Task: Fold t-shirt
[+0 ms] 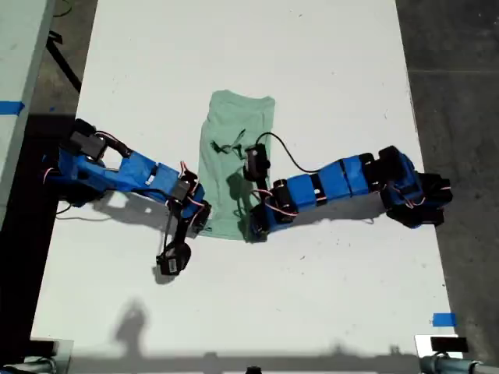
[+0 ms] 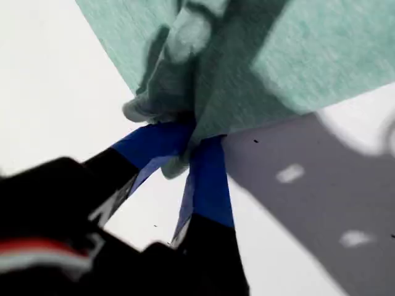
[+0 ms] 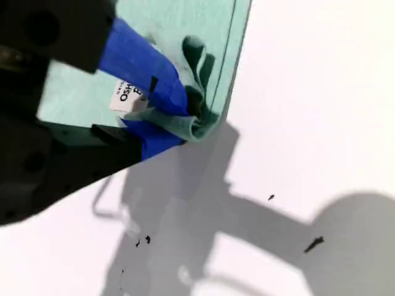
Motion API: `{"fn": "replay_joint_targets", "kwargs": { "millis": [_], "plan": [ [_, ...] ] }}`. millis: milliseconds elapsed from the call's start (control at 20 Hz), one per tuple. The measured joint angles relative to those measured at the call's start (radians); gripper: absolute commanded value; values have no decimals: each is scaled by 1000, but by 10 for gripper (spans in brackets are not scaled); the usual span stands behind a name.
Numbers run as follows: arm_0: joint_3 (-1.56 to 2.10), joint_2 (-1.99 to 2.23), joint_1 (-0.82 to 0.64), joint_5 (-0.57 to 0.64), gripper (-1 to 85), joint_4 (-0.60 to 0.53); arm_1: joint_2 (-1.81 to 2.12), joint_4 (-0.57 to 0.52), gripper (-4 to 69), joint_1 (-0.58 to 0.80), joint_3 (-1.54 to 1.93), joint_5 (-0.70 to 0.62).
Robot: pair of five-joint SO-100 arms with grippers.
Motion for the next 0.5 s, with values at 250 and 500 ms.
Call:
{"fn": "replay_joint_targets", "kwargs": {
  "millis": [250, 500],
  "plan": [
    [-210, -61, 91, -3, -1, 123, 29, 43, 19, -69, 3, 17],
    [-304, -61, 164, -49, -1, 155, 71, 58, 15, -146, 3, 81]
  ]
}}
